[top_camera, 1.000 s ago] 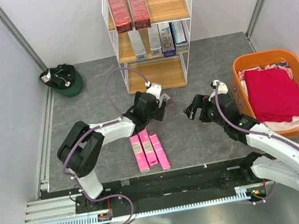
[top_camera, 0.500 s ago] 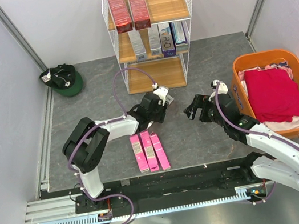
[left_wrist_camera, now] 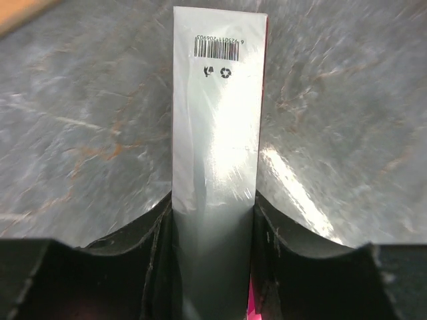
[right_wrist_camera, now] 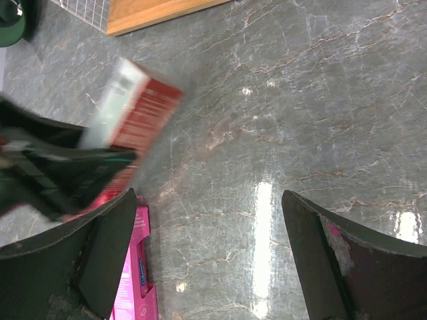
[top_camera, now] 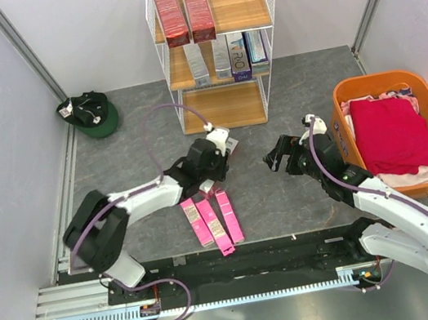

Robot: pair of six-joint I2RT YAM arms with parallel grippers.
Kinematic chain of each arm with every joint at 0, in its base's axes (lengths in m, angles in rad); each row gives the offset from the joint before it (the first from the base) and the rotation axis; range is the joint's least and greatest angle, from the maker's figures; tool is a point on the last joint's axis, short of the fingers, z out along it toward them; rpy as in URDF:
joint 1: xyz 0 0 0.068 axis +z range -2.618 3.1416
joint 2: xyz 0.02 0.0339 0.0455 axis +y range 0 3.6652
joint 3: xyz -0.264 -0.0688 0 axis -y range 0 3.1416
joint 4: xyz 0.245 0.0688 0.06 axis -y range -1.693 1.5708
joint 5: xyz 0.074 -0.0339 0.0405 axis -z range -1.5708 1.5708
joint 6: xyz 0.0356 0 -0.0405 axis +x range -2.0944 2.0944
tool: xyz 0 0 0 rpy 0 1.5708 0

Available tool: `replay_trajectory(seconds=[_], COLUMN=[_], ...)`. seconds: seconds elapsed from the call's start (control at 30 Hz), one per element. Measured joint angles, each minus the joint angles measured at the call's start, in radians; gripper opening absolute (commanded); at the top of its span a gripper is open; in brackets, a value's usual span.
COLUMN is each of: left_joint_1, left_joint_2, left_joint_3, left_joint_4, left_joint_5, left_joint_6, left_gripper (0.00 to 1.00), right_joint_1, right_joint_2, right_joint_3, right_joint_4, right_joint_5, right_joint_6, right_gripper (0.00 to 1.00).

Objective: Place and organize the toothpastes onto the shelf

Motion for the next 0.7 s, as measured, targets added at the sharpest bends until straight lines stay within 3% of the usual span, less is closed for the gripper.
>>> replay_trajectory(seconds=[0.2,0.43,0.7], left_joint_1=[0.080,0.328,0.463], left_joint_2=[-0.301,-0.703,-0.903], left_joint_3=[-0.067,-0.163,-0.318], left_joint_4=[-0.020,-0.019,0.082], left_joint_5=[0.049,0.208,0.375], left_joint_6=[-0.059,-0.190,-0.470], left_gripper=[0.42,0.34,0.31], right_joint_1=[0.000,0.000,0.001], right_joint_2=[-0.005,0.004,0.028], right_joint_3=[0.000,0.003,0.004], right_joint_4=[-0.001,0.016,0.116], right_joint_5=[-0.018,-0.073,-0.182], right_joint_6=[-0.004,-0.006,0.019], right_gripper=[0.98,0.98,0.98])
